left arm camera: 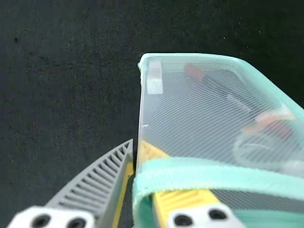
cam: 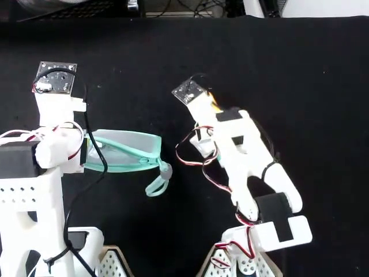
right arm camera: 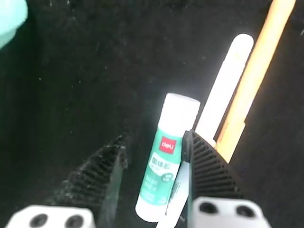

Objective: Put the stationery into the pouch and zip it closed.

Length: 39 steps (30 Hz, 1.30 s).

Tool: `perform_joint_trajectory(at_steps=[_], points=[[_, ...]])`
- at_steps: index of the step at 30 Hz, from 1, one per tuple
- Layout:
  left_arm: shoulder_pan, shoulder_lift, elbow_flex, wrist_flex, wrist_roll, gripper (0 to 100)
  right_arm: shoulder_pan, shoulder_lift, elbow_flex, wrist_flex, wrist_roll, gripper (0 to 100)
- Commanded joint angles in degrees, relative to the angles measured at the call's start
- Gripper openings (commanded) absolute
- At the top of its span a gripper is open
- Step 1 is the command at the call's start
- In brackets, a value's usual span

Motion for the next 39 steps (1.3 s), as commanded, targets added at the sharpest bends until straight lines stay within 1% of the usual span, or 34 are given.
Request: perform_joint_trajectory(at_steps=[1, 5, 12, 18, 23, 25, 29, 31, 35, 39], points=[[0.75, -0.44, -0.66, 0.26, 0.70, 3, -0.26, -0.04, -3.65, -2.46, 0.44, 17.7], [0.75, -0.44, -0.66, 0.26, 0.70, 3, -0.26, 2.24, -6.02, -2.90, 0.44, 17.7], [0.75, -0.44, -0.66, 0.26, 0.70, 3, -0.35, 12.79, -10.42, -2.73, 0.44, 17.7], [0.75, -0.44, -0.66, 0.26, 0.70, 3, -0.44, 13.58, -10.33, -2.73, 0.44, 17.6], [0.75, -0.44, -0.66, 0.26, 0.70, 3, -0.44, 14.02, -11.56, -2.20, 0.79, 13.5], [0.75, -0.44, -0.66, 0.26, 0.70, 3, -0.44, 14.02, -13.49, 1.58, 0.88, 13.5], [0.75, -0.44, -0.66, 0.26, 0.70, 3, -0.44, 14.02, -20.18, 13.19, 0.97, 13.5], [0.75, -0.44, -0.66, 0.26, 0.70, 3, -0.44, 14.11, -23.34, 17.41, 0.97, 13.5], [0.75, -0.44, -0.66, 0.26, 0.79, 3, -0.44, 15.16, -26.33, 19.87, 0.97, 13.5], [0.75, -0.44, -0.66, 0.26, 0.79, 3, -0.44, 21.58, -29.05, 19.78, 0.88, 14.0]])
